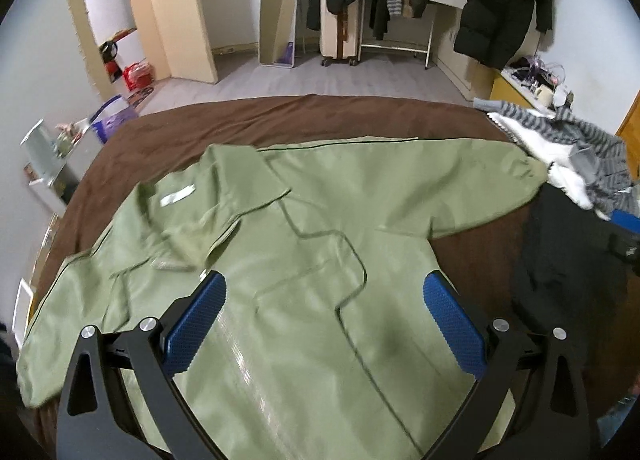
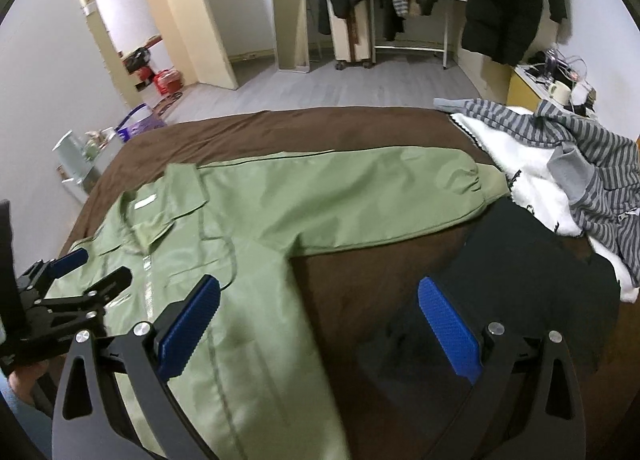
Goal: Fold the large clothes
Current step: 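Move the right tool to a ribbed sleeve cuff and close on it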
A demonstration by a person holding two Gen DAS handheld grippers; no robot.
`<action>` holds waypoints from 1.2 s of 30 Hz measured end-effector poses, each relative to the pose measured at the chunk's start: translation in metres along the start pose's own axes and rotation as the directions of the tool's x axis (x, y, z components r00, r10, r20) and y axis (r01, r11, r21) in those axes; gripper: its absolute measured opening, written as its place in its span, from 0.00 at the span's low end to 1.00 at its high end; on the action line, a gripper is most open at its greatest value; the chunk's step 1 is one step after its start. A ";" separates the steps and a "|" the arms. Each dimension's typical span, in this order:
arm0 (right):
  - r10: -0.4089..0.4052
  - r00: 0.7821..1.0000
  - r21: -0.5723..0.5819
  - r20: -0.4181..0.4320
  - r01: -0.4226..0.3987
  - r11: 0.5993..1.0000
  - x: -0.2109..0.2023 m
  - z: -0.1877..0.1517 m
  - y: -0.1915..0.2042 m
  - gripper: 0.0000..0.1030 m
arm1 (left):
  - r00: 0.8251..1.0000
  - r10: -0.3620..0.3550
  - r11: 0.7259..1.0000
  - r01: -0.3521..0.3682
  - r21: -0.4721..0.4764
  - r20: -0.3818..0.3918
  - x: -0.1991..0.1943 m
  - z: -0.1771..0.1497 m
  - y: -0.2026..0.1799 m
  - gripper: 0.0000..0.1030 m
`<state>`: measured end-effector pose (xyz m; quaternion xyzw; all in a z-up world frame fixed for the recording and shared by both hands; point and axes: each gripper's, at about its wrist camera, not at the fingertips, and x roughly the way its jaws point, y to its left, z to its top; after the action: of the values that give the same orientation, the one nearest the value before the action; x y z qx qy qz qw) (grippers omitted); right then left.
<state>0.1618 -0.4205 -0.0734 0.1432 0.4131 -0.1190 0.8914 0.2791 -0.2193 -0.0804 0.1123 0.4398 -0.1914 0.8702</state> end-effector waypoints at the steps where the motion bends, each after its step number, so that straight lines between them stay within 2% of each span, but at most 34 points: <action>1: -0.006 1.000 0.012 0.000 0.006 1.000 0.009 0.005 -0.006 0.95 | 1.000 0.000 1.000 0.000 0.004 -0.007 0.010 0.003 -0.002 0.94; 7: -0.027 1.000 0.088 0.000 0.027 0.996 0.056 0.020 -0.045 0.95 | 0.998 -0.024 1.000 0.024 -0.001 -0.065 0.099 0.019 -0.015 0.94; 13: -0.008 1.000 0.218 0.004 0.007 0.976 0.097 0.029 -0.097 0.95 | 0.995 -0.036 0.999 0.038 0.020 -0.097 0.153 0.017 -0.028 0.94; 18: 0.006 1.000 0.303 0.001 -0.006 0.953 0.124 0.034 -0.137 0.95 | 0.987 -0.063 0.998 0.063 -0.004 -0.146 0.185 -0.002 -0.037 0.94; 21: 0.010 1.000 0.337 0.007 -0.012 0.941 0.135 0.040 -0.159 0.95 | 0.987 -0.069 0.997 0.065 -0.029 -0.143 0.193 -0.012 -0.035 0.94; 26: 0.025 1.000 0.371 -0.005 -0.021 0.928 0.161 0.047 -0.186 0.95 | 0.988 -0.063 0.998 0.063 -0.007 -0.140 0.198 -0.017 -0.037 0.94; 31: -0.022 0.998 0.429 -0.066 0.048 0.902 0.190 0.047 -0.210 0.94 | 0.985 -0.061 0.998 0.062 0.003 -0.163 0.201 -0.015 -0.036 0.94; 33: -0.061 0.993 0.431 -0.104 0.100 0.897 0.202 0.047 -0.218 0.94 | 0.984 -0.062 0.998 0.064 0.007 -0.164 0.201 -0.014 -0.037 0.94; 36: -0.064 0.991 0.439 -0.119 0.110 0.891 0.214 0.047 -0.228 0.94 | 0.986 -0.058 0.998 0.061 0.013 -0.154 0.201 -0.014 -0.039 0.94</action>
<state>0.2550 -0.6691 -0.2450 0.3302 0.4254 -0.2429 0.8069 0.3609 -0.2962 -0.2524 0.1214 0.5071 -0.2120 0.8265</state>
